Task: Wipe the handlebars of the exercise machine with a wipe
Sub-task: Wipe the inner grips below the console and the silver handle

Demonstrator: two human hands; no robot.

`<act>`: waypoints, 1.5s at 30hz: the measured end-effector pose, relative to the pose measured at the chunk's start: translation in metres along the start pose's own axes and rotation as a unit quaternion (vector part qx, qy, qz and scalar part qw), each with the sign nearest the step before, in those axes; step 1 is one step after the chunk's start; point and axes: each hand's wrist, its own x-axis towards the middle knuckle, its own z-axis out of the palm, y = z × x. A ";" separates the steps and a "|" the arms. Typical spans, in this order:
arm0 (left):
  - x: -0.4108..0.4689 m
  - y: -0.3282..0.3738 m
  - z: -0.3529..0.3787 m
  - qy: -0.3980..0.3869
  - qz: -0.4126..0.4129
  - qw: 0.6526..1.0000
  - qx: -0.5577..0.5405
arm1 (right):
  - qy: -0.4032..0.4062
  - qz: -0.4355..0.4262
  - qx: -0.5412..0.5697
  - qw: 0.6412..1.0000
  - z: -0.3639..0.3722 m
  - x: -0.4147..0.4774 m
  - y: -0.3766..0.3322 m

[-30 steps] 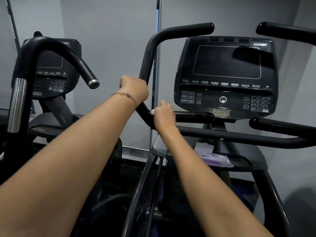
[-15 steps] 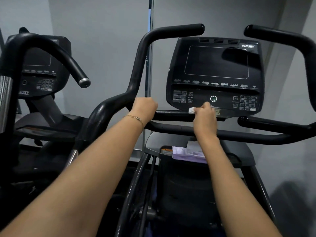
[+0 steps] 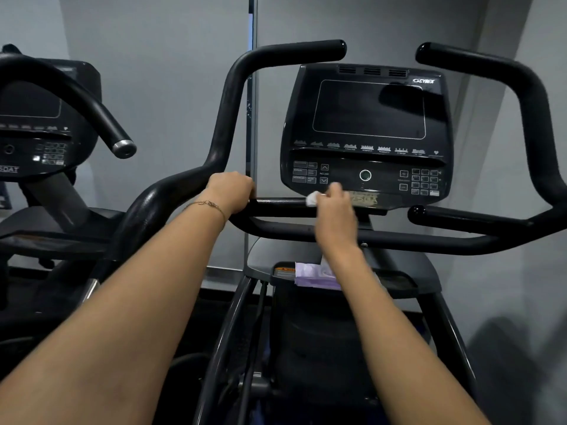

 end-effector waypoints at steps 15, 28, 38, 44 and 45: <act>0.002 0.001 -0.017 -0.054 0.019 0.987 0.148 | -0.071 -0.050 0.025 0.996 0.005 0.007 -0.046; 0.007 0.002 -0.016 -0.010 -0.005 0.939 0.345 | -0.045 -0.039 0.059 0.996 0.027 0.005 -0.081; 0.007 0.007 -0.016 -0.030 0.003 0.930 0.366 | 0.036 0.063 0.017 0.997 0.011 -0.011 -0.005; -0.001 0.025 0.008 -0.034 -0.084 0.941 0.326 | 0.025 -0.001 0.014 1.000 0.020 0.000 -0.036; -0.003 0.029 0.020 -0.014 -0.102 0.956 0.276 | 0.015 -0.022 0.018 0.999 0.022 -0.001 -0.039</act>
